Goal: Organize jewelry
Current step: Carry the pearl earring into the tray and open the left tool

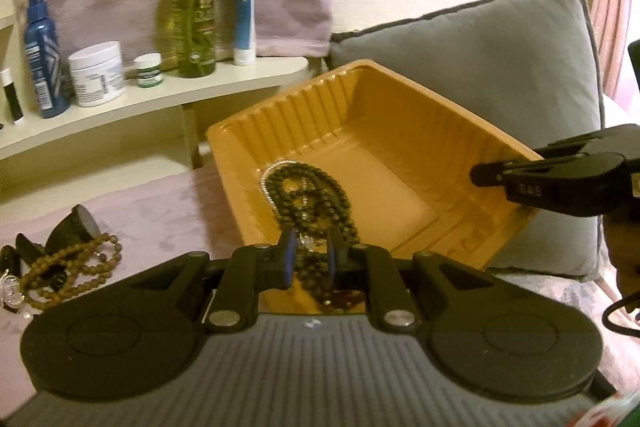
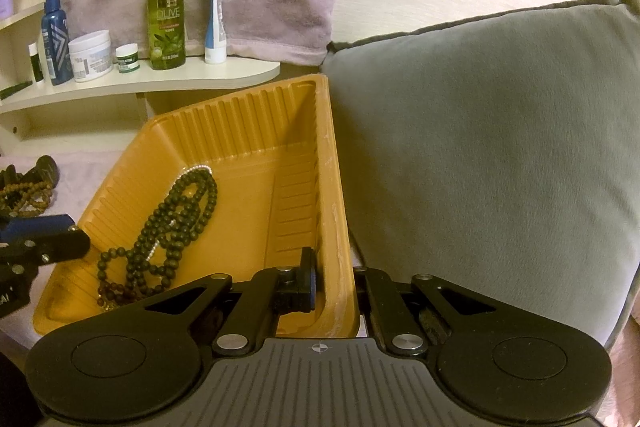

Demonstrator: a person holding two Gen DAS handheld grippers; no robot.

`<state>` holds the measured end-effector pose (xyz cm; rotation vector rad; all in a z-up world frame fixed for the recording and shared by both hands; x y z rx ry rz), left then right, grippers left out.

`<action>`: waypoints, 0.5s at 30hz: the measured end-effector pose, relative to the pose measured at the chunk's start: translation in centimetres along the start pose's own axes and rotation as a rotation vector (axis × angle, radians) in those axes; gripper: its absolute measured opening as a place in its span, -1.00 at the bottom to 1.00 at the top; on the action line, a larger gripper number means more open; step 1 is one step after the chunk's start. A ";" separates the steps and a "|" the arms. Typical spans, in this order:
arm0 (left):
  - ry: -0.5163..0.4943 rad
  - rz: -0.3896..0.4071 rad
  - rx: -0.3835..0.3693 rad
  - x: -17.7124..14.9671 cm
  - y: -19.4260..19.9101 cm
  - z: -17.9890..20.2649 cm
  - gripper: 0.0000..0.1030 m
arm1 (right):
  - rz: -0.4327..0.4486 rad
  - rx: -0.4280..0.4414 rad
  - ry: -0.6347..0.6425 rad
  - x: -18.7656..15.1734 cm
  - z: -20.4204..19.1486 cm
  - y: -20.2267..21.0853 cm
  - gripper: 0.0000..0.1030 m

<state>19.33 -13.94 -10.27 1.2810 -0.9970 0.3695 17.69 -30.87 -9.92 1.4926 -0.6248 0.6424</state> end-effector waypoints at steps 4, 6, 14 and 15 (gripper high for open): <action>-0.002 -0.013 -0.028 -0.1 -0.2 0.5 -0.72 | 0.000 0.000 -0.002 0.0 0.0 0.0 -0.90; -0.008 -0.021 -0.037 -0.2 -0.3 0.8 -0.59 | 0.000 0.000 -0.002 0.0 0.0 0.0 -0.90; 0.003 0.004 0.006 -0.3 0.8 -0.3 -0.54 | 0.001 0.000 -0.002 0.0 0.0 0.0 -0.90; 0.012 0.005 0.017 -0.3 1.0 -0.7 -0.54 | 0.000 -0.001 -0.001 0.0 0.0 0.0 -0.90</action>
Point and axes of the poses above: each gripper's, at about its wrist camera, not at the fingertips, and y roughly against the way its jaws point, z to its right, x to its top, the point moved 6 cm from there along -y, roughly the way its jaws point, and after that the axes turned 8 degrees about x, right-handed, at the moved point
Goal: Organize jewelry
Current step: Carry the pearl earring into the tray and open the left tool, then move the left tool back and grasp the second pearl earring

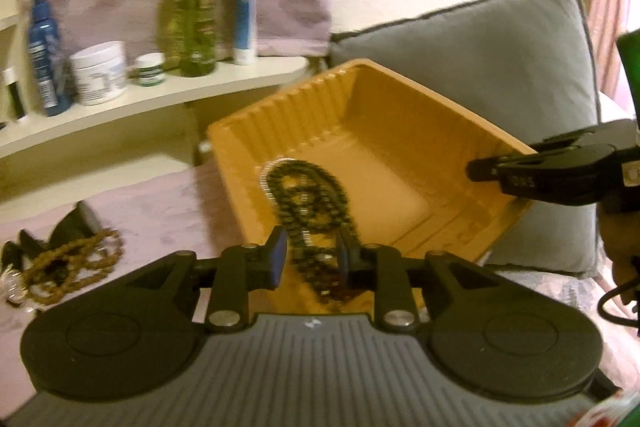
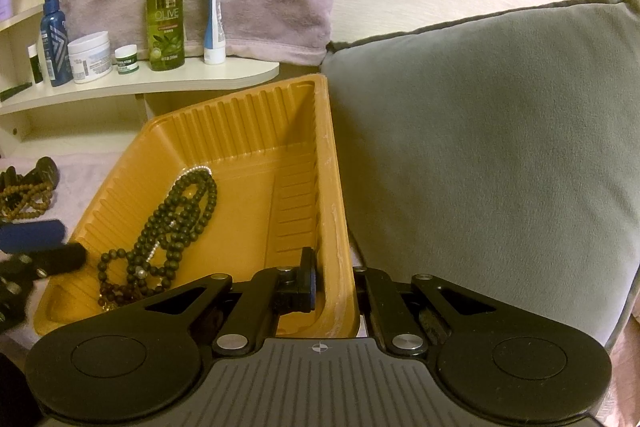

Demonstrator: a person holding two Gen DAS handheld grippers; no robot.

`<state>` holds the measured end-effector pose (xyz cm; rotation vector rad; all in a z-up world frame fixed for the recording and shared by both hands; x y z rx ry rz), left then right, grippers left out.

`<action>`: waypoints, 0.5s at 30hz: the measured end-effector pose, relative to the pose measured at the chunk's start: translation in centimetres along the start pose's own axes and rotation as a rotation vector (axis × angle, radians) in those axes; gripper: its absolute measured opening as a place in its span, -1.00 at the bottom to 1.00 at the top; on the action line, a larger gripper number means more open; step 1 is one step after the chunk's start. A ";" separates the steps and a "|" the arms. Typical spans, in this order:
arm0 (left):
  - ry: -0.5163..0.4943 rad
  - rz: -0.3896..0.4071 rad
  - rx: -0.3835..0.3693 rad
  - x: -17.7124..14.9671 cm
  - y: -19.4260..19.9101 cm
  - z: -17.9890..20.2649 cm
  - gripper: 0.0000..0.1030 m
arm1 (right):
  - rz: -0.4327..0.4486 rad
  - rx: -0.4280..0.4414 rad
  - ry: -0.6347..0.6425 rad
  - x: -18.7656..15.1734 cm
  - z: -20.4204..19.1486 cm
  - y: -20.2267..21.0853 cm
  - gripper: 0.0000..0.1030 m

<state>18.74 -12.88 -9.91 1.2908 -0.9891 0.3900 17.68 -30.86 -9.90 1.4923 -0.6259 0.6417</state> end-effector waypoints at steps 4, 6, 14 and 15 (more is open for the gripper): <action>0.039 0.001 0.073 -0.5 0.6 -2.6 -0.54 | 0.000 0.000 0.000 0.0 0.0 0.0 -0.90; 0.066 0.000 0.124 -1.0 0.9 -4.4 -0.54 | 0.000 0.000 0.001 0.0 0.0 0.1 -0.90; 0.134 -0.035 0.359 -3.8 1.4 -12.1 -0.54 | -0.002 -0.001 0.006 0.0 0.0 0.1 -0.90; 0.139 -0.040 0.384 -4.2 1.4 -13.0 -0.54 | -0.003 -0.002 0.006 0.0 0.0 0.0 -0.90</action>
Point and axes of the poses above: each gripper's, at about its wrist camera, not at the fingertips, and y roughly against the way its jaws point, z to its right, x to its top, the point moved 6 cm from there along -y, roughly the way its jaws point, and after that the axes turned 8 degrees about x, right-handed, at the moved point
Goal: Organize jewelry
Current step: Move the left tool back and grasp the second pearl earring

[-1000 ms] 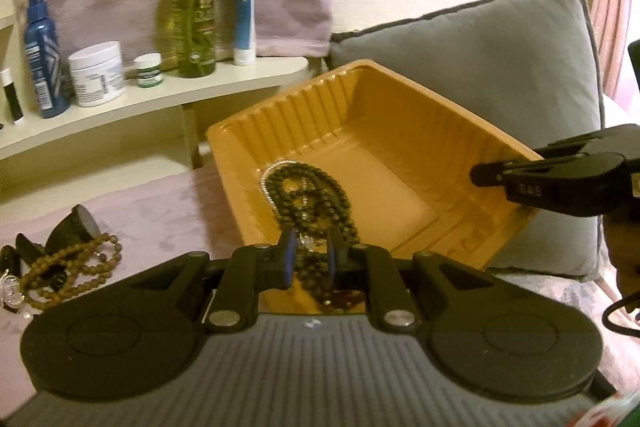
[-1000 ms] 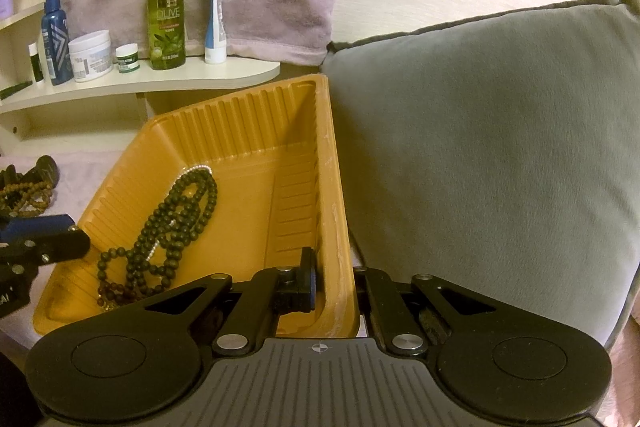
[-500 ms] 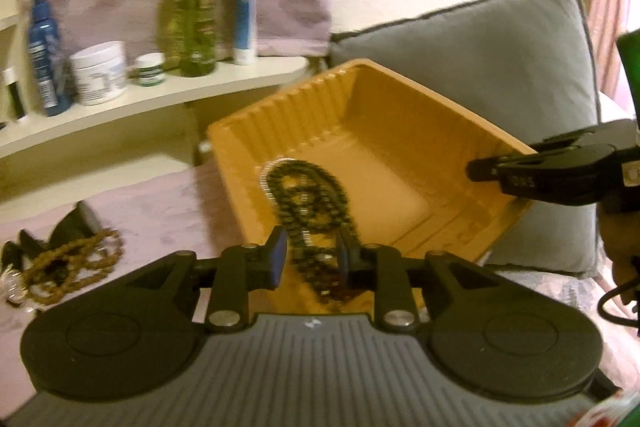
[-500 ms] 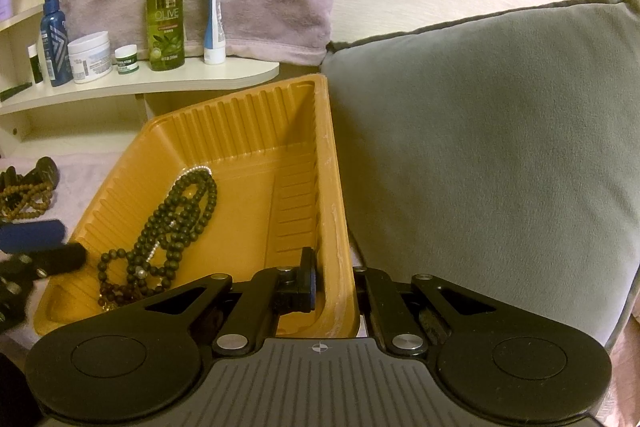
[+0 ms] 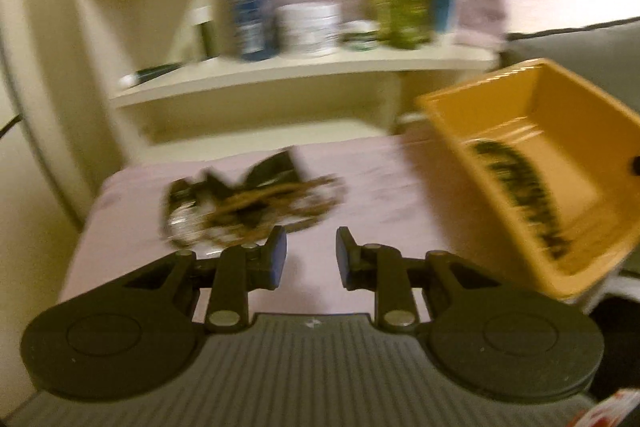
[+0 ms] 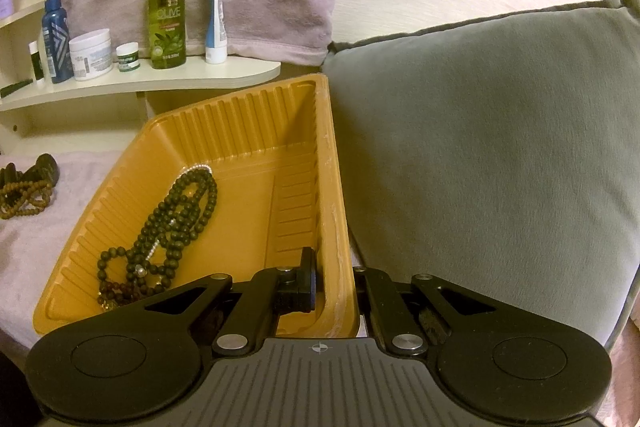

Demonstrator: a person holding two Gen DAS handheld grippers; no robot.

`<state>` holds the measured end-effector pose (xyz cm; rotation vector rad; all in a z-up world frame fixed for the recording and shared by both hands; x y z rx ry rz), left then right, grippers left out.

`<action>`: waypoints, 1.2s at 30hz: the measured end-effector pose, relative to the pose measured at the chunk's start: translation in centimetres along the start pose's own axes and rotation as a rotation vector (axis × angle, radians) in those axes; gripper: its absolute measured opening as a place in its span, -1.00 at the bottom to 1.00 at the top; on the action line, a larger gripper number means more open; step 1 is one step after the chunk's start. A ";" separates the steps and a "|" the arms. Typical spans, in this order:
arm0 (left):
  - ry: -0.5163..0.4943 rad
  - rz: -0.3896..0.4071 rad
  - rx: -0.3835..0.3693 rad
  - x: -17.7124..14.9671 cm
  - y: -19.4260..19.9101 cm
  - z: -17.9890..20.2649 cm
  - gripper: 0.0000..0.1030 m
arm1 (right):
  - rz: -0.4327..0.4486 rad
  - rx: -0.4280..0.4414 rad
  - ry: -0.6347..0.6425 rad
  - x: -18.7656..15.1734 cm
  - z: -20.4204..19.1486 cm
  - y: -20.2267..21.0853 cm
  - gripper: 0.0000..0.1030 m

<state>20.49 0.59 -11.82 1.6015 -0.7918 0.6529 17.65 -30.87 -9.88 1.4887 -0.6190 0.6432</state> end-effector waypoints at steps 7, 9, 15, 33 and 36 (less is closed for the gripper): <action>0.027 -0.036 0.095 -1.2 -2.4 -4.2 -0.54 | -0.002 -0.004 0.006 0.0 0.0 0.0 -0.90; 0.033 -0.041 0.101 -1.4 -3.0 -4.7 -0.54 | -0.003 -0.006 0.007 0.0 0.0 0.0 -0.90; 0.027 -0.054 0.088 -1.5 -4.2 -4.8 -0.54 | -0.007 -0.010 0.012 0.0 0.0 -0.1 -0.89; 0.015 -0.061 0.078 -1.3 -5.4 -4.7 -0.86 | -0.007 -0.011 0.013 0.1 -0.1 -0.1 -0.89; 0.004 -0.049 0.076 -1.1 -4.9 -4.4 -0.86 | -0.007 -0.011 0.012 0.1 -0.1 -0.1 -0.89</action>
Point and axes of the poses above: each gripper's, at about its wrist camera, not at the fingertips, and y roughly against the way its jaws point, z to its right, x to its top, the point moved 6 cm from there along -y, roughly the way its jaws point, and after that the axes turned 8 degrees about x, right-handed, at the moved point
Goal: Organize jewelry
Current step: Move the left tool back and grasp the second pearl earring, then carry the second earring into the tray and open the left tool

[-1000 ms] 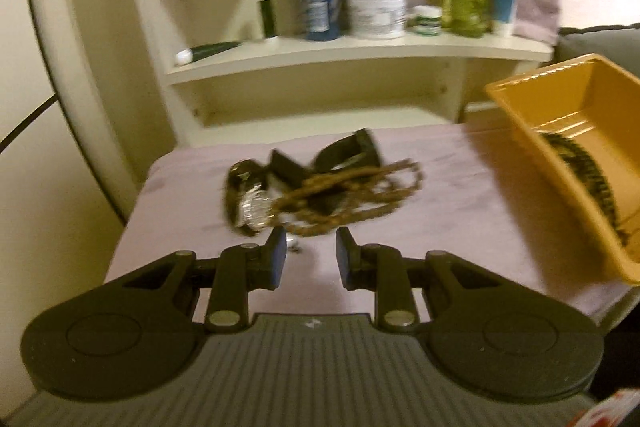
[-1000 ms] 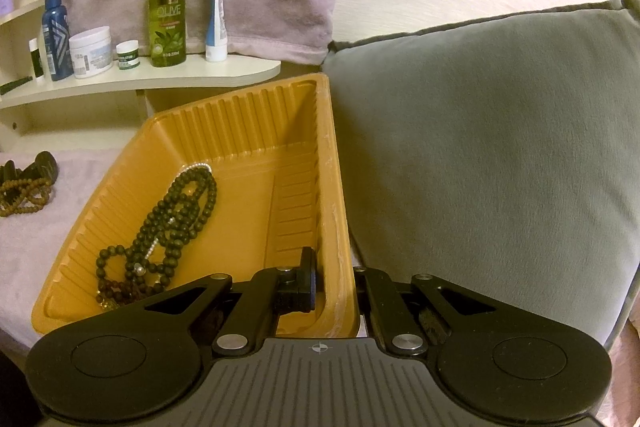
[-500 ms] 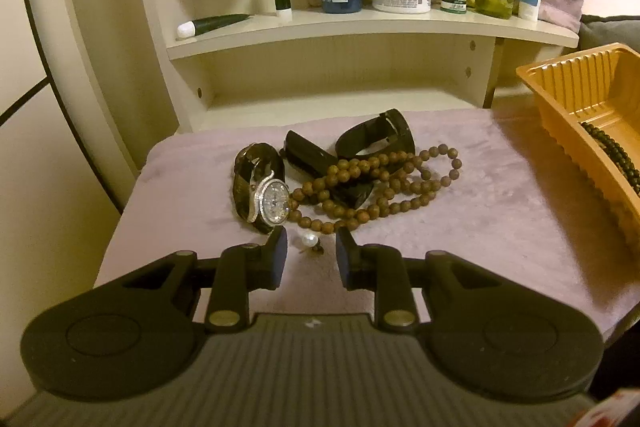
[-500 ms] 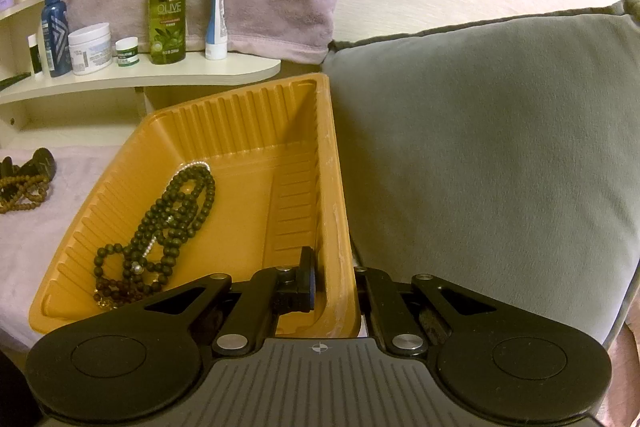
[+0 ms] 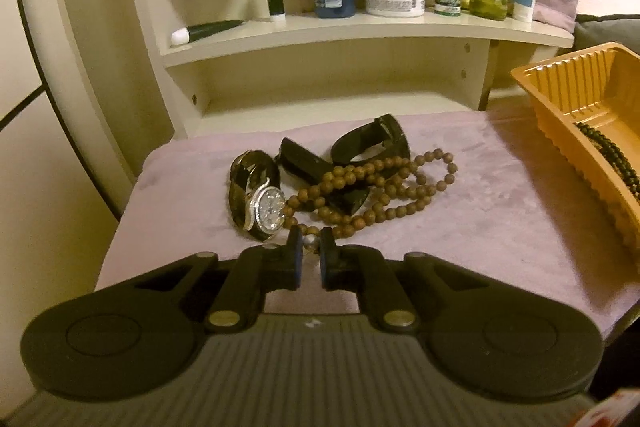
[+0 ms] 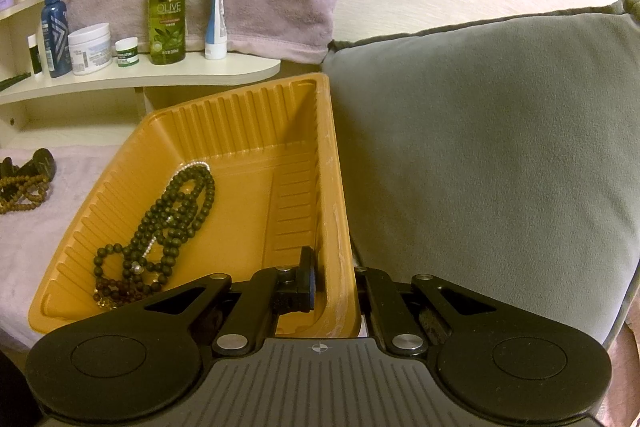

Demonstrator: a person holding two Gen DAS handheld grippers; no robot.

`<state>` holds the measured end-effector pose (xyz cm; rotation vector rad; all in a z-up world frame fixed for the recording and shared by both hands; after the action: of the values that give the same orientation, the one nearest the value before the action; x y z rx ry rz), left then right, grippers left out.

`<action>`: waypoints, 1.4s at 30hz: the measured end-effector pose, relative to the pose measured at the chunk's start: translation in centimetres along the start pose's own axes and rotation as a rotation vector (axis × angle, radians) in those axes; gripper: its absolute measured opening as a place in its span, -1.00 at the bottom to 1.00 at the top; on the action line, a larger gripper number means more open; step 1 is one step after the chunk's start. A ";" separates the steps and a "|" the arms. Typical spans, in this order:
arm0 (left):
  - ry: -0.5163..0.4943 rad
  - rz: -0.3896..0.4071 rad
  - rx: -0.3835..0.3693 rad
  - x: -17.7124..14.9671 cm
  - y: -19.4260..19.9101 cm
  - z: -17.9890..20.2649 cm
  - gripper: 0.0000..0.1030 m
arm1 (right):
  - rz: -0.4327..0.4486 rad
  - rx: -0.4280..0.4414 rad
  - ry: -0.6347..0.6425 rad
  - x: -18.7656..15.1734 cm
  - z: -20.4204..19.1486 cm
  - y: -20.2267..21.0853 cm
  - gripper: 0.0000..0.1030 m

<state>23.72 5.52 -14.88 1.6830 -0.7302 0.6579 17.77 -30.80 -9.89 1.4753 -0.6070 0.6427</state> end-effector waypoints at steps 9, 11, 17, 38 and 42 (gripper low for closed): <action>-0.006 0.026 -0.043 1.0 2.0 1.6 -0.86 | 0.000 0.001 0.000 0.0 0.0 0.0 -0.89; -0.006 0.031 -0.060 1.2 2.4 2.1 -0.86 | 0.000 0.000 0.000 0.0 0.0 0.0 -0.89; -0.019 0.051 -0.104 2.0 3.6 3.9 -0.86 | 0.002 0.003 0.000 0.1 0.0 0.1 -0.90; -0.092 0.115 -0.383 4.4 8.7 13.6 -0.86 | 0.005 0.005 -0.002 0.1 -0.2 0.3 -0.90; -0.124 0.115 -0.437 4.1 9.5 15.7 -0.86 | 0.005 0.005 -0.005 0.1 -0.3 0.3 -0.90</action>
<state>19.98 -12.00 -9.17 1.2929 -0.9872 0.4348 17.56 -30.54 -9.61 1.4802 -0.6133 0.6453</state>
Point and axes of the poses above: each gripper's, at about its wrist camera, not at the fingertips, and y roughly against the way its jaws point, z to its right, x to its top, the point moved 6 cm from there along -y, roughly the way its jaws point, and after that the axes turned 8 degrees about x, right-handed, at the moved point
